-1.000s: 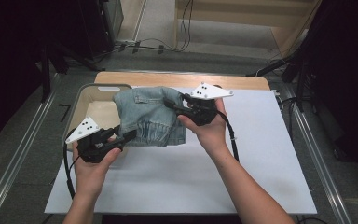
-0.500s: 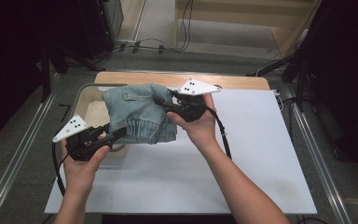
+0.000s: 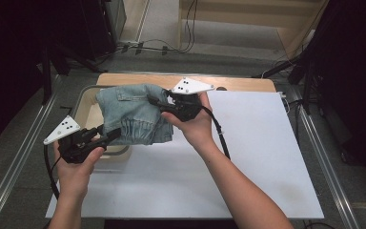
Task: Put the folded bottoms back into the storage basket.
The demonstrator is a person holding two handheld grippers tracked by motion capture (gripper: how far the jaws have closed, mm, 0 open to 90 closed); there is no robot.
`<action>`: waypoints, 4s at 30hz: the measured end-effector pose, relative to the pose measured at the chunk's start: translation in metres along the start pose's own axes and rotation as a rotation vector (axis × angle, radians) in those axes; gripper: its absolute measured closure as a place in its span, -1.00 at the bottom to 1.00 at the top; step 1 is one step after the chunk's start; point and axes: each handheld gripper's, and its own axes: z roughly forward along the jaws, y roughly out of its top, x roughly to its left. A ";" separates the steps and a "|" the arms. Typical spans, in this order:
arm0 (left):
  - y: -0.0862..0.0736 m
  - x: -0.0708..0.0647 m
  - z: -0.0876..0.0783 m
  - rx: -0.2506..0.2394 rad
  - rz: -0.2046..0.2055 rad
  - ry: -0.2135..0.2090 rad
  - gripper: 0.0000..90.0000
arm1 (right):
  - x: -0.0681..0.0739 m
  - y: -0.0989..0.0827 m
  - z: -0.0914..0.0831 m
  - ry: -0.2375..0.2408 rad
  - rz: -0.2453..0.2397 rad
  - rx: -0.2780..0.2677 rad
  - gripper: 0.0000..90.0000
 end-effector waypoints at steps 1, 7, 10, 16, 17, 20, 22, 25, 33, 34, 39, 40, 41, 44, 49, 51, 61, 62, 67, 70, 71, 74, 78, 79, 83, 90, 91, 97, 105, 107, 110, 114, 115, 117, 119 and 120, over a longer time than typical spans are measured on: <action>0.000 0.001 -0.001 -0.002 -0.002 0.002 0.24 | 0.000 0.001 0.001 0.003 -0.001 0.002 0.32; 0.000 0.008 -0.005 -0.003 -0.008 0.017 0.24 | 0.002 0.002 0.009 0.008 -0.005 0.006 0.32; -0.001 0.012 -0.008 -0.005 -0.014 0.024 0.24 | 0.004 0.003 0.014 0.011 -0.003 0.008 0.32; -0.001 0.020 -0.012 -0.007 -0.017 0.036 0.24 | 0.007 0.005 0.024 0.017 -0.012 0.012 0.31; -0.002 0.022 -0.013 -0.008 -0.018 0.038 0.24 | 0.007 0.005 0.026 0.019 -0.014 0.011 0.31; -0.002 0.026 -0.015 -0.009 -0.019 0.044 0.24 | 0.009 0.006 0.031 0.021 -0.016 0.014 0.31; -0.002 0.028 -0.017 -0.010 -0.021 0.048 0.24 | 0.010 0.006 0.034 0.024 -0.020 0.017 0.31; -0.003 0.032 -0.020 -0.012 -0.025 0.055 0.24 | 0.011 0.007 0.039 0.030 -0.022 0.016 0.31; -0.004 0.041 -0.026 -0.018 -0.036 0.074 0.24 | 0.015 0.009 0.051 0.039 -0.031 0.022 0.31; -0.005 0.043 -0.027 -0.018 -0.038 0.078 0.24 | 0.016 0.009 0.053 0.039 -0.028 0.020 0.31; -0.007 0.048 -0.031 -0.022 -0.048 0.088 0.24 | 0.019 0.009 0.062 0.047 -0.029 0.025 0.30; -0.007 0.049 -0.031 -0.024 -0.051 0.090 0.24 | 0.019 0.009 0.062 0.047 -0.029 0.025 0.30; -0.007 0.051 -0.032 -0.023 -0.053 0.092 0.24 | 0.019 0.009 0.064 0.047 -0.028 0.024 0.30; -0.008 0.054 -0.035 -0.029 -0.063 0.098 0.24 | 0.021 0.010 0.069 0.053 -0.029 0.028 0.30; -0.009 0.060 -0.040 -0.034 -0.070 0.110 0.24 | 0.025 0.011 0.078 0.061 -0.029 0.030 0.30; -0.010 0.062 -0.042 -0.038 -0.076 0.116 0.24 | 0.026 0.011 0.079 0.063 -0.025 0.031 0.30; -0.014 0.072 -0.051 -0.047 -0.098 0.136 0.24 | 0.033 0.011 0.094 0.074 -0.029 0.037 0.29; -0.014 0.073 -0.052 -0.047 -0.098 0.138 0.24 | 0.034 0.011 0.095 0.075 -0.030 0.038 0.29; -0.016 0.077 -0.055 -0.047 -0.105 0.152 0.24 | 0.036 0.009 0.101 0.079 -0.028 0.042 0.29; -0.017 0.079 -0.058 -0.041 -0.106 0.159 0.24 | 0.037 0.008 0.105 0.080 -0.025 0.044 0.29; -0.017 0.079 -0.058 -0.044 -0.109 0.159 0.24 | 0.038 0.007 0.107 0.084 -0.025 0.042 0.29; -0.018 0.081 -0.060 -0.043 -0.112 0.166 0.24 | 0.039 0.006 0.110 0.088 -0.022 0.045 0.28; -0.019 0.084 -0.062 -0.043 -0.115 0.174 0.24 | 0.040 0.004 0.114 0.090 -0.023 0.047 0.27; -0.020 0.085 -0.062 -0.045 -0.118 0.176 0.24 | 0.040 0.004 0.114 0.091 -0.020 0.047 0.27; -0.021 0.087 -0.064 -0.044 -0.126 0.188 0.24 | 0.041 0.000 0.119 0.096 -0.007 0.055 0.26; -0.025 0.092 -0.064 -0.037 -0.135 0.197 0.24 | 0.043 -0.005 0.126 0.097 -0.009 0.069 0.26; -0.026 0.092 -0.064 -0.035 -0.140 0.198 0.24 | 0.043 -0.006 0.126 0.097 -0.007 0.073 0.26; -0.030 0.095 -0.058 -0.020 -0.148 0.196 0.24 | 0.039 -0.011 0.130 0.091 -0.013 0.096 0.26; -0.033 0.098 -0.057 -0.003 -0.148 0.212 0.24 | 0.038 -0.017 0.135 0.094 -0.020 0.113 0.24; -0.034 0.099 -0.057 0.000 -0.153 0.212 0.24 | 0.039 -0.018 0.136 0.096 -0.021 0.115 0.24; -0.036 0.099 -0.054 0.006 -0.159 0.209 0.24 | 0.038 -0.021 0.137 0.091 -0.022 0.124 0.24; -0.037 0.099 -0.048 0.025 -0.154 0.209 0.24 | 0.034 -0.026 0.137 0.087 -0.015 0.135 0.24; -0.037 0.100 -0.047 0.028 -0.153 0.208 0.24 | 0.033 -0.027 0.137 0.088 -0.014 0.137 0.24; -0.038 0.100 -0.044 0.035 -0.150 0.214 0.22 | 0.030 -0.031 0.137 0.088 -0.002 0.139 0.23; -0.039 0.100 -0.042 0.038 -0.147 0.220 0.21 | 0.028 -0.034 0.138 0.089 0.000 0.143 0.23; -0.039 0.101 -0.041 0.043 -0.145 0.222 0.21 | 0.027 -0.035 0.138 0.087 0.006 0.144 0.23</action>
